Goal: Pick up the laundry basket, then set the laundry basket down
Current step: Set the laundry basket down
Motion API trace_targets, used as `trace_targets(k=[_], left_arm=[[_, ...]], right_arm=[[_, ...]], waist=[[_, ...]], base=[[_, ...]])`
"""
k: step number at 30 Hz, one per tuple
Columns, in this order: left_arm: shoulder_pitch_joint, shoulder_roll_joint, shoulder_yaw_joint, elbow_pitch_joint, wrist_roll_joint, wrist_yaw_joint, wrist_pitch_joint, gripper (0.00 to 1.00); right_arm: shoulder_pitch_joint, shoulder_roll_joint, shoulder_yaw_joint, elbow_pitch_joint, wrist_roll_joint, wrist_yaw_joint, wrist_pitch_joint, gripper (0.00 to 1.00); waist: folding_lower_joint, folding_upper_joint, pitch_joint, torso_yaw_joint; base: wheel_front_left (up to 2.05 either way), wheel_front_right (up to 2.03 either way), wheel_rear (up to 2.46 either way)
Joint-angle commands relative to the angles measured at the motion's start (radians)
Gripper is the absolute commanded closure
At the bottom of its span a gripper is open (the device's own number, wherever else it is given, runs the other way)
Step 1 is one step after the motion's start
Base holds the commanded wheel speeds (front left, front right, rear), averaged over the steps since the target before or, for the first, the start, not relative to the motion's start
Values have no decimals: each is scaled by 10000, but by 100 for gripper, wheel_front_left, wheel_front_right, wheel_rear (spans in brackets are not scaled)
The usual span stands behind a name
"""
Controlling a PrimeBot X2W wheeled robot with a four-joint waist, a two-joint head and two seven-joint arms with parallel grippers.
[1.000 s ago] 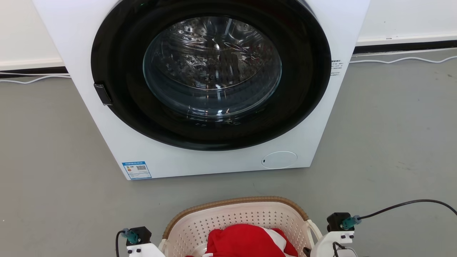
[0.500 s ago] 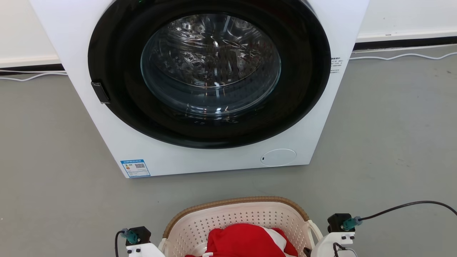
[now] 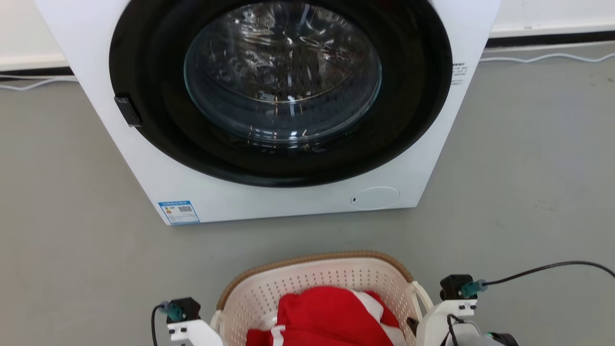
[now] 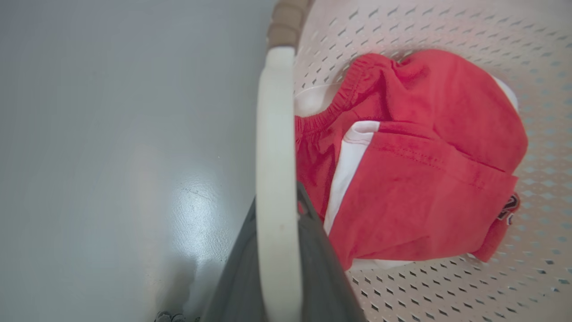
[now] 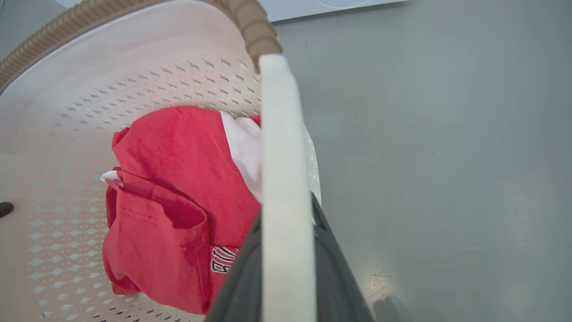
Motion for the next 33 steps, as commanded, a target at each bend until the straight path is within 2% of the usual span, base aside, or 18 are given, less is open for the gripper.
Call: trace_targets(k=[1, 11, 28, 33], left_arm=[[-521, 374, 227, -50, -36, 2, -137, 100], [-1177, 480, 197, -50, 109, 2, -993, 100], [-2775, 707, 13, -50, 414, -22, -2517, 100], [-3138, 710, -4, -50, 457, -24, -2771, 100]], right_arm=[[-230, -22, 163, -103, 34, 81, -231, 100], [-750, -8, 288, -6, 91, 81, -990, 100], [-1973, 67, 188, 168, 197, 81, -2646, 100], [-2223, 75, 167, 183, 134, 81, -2843, 100]], waist=[[-1, -1, 128, 15], [-1, -1, 1339, 113], [-1, -1, 4263, 338], [-1, -1, 4856, 427]], base=[[0, 0, 0], [0, 0, 0], [0, 0, 0], [0, 0, 0]])
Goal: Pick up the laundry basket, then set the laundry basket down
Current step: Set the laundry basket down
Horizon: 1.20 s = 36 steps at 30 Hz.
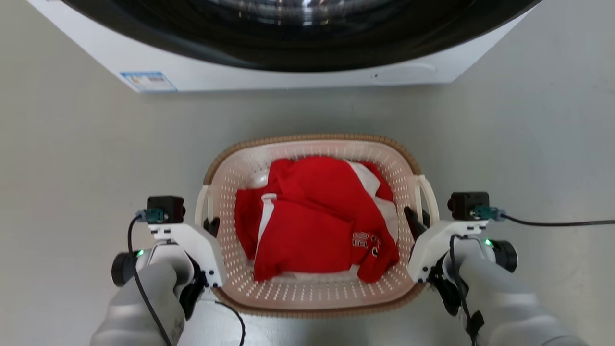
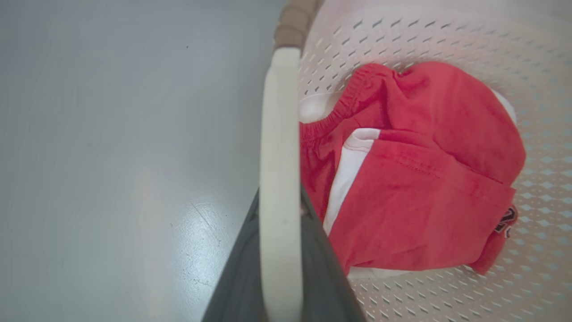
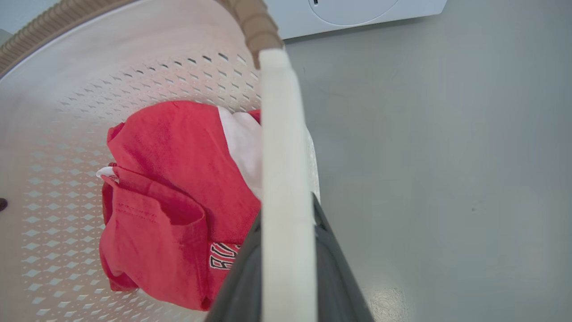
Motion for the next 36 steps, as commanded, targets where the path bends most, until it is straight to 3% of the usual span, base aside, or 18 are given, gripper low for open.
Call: trace_targets(k=[1, 9, 19, 34, 35, 36], left_arm=[[-375, 428, 189, -31, 35, -20, -240, 100], [-985, 380, 158, -32, 181, -22, -573, 100], [-1693, 417, 323, -259, 518, -10, -671, 100], [-1918, 427, 1535, -1098, 1676, 166, -675, 100], [-1915, 419, 1616, -1111, 1755, 162, -675, 82], [-1906, 408, 1693, -1114, 1831, 157, -675, 31]], right_arm=[[131, 1, 85, 22, -73, 75, -145, 100], [-288, -262, -140, -343, -385, 75, -230, 100], [-637, -501, -1269, -809, -1497, 75, -233, 100], [-588, -470, -3064, -1153, -3253, 75, -234, 100], [-582, -446, -3177, -1087, -3319, 75, -235, 100], [-585, -419, -3274, -1037, -3394, 75, -235, 56]], waist=[[0, 0, 456, 113], [0, 0, 1437, 313], [0, 0, 2467, 460], [0, 0, 3316, 622], [0, 0, 3331, 621], [0, 0, 3342, 616]], base=[[0, 0, 0], [0, 0, 0], [0, 0, 0], [0, 0, 0], [0, 0, 0], [0, 0, 0]])
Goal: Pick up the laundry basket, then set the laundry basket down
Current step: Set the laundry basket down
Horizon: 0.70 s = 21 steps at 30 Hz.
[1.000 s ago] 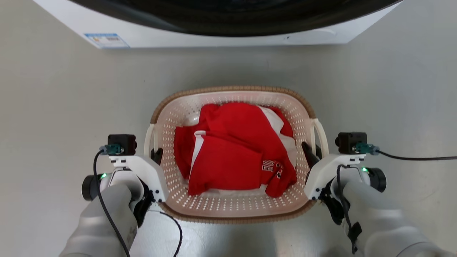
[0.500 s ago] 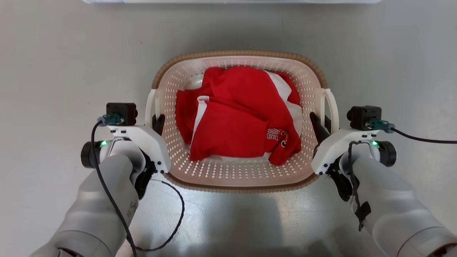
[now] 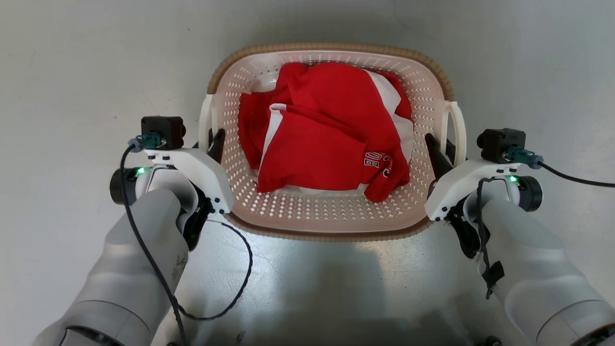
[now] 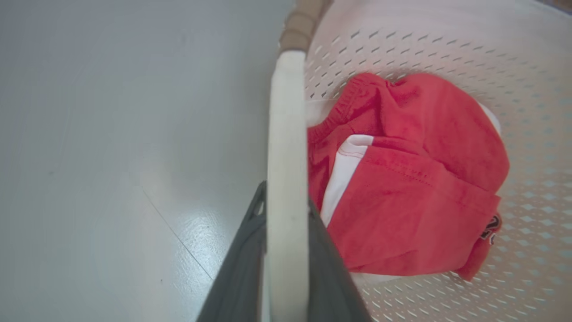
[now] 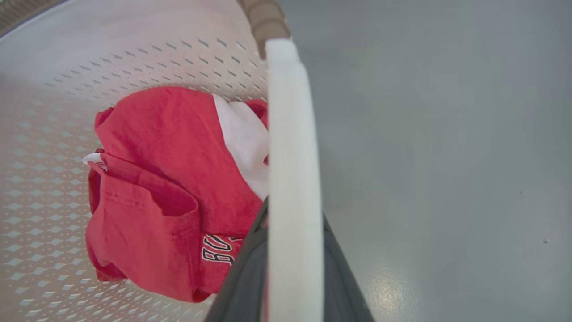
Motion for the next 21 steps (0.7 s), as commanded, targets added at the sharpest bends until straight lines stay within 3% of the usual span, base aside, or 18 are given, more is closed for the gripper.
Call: trace_targets(k=[1, 21], left_arm=[[-101, 380, 335, -107, 168, 10, -146, 0], [58, 284, 1242, 222, 913, -129, -147, 0]], right_arm=[[416, 148, 43, 54, -246, 75, -50, 0], [549, 526, -786, 117, -1033, 75, -51, 0]], waist=[[0, 0, 10, -16], [0, 0, -158, -217]], base=[[0, 0, 0], [0, 0, 0]])
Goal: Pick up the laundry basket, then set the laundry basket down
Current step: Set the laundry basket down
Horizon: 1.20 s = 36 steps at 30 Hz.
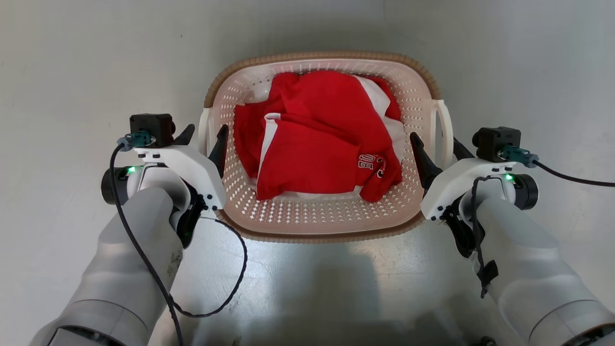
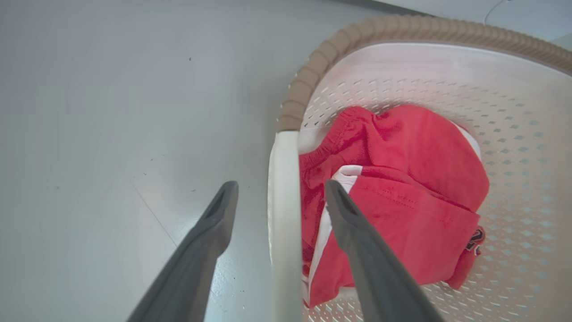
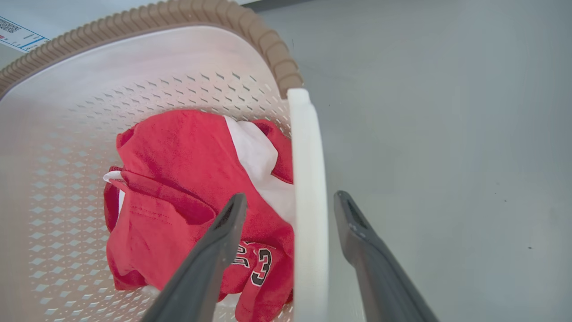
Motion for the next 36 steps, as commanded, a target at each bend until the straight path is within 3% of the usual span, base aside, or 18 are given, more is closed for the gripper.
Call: trace_targets(k=[1, 11, 24, 36], left_arm=[[150, 328, 220, -25, 97, -32, -60, 0], [867, 584, 987, -469, 511, -45, -60, 0], [2572, 698, 2386, -1489, 1006, -57, -61, 0], [4000, 447, 3689, -2801, 2126, -58, -61, 0]], right_arm=[[631, 237, 123, -113, -49, 65, -57, 0], [1063, 293, 89, -476, -132, 65, -57, 0], [2200, 296, 132, -1827, -239, 65, -57, 0], [3342, 41, -1021, -3500, -1387, 65, -57, 0]], waist=[[0, 0, -74, -35], [0, 0, -1217, -287], [0, 0, -3796, -697], [0, 0, -5804, -709]], base=[[0, 0, 0], [0, 0, 0], [0, 0, 0], [0, 0, 0]])
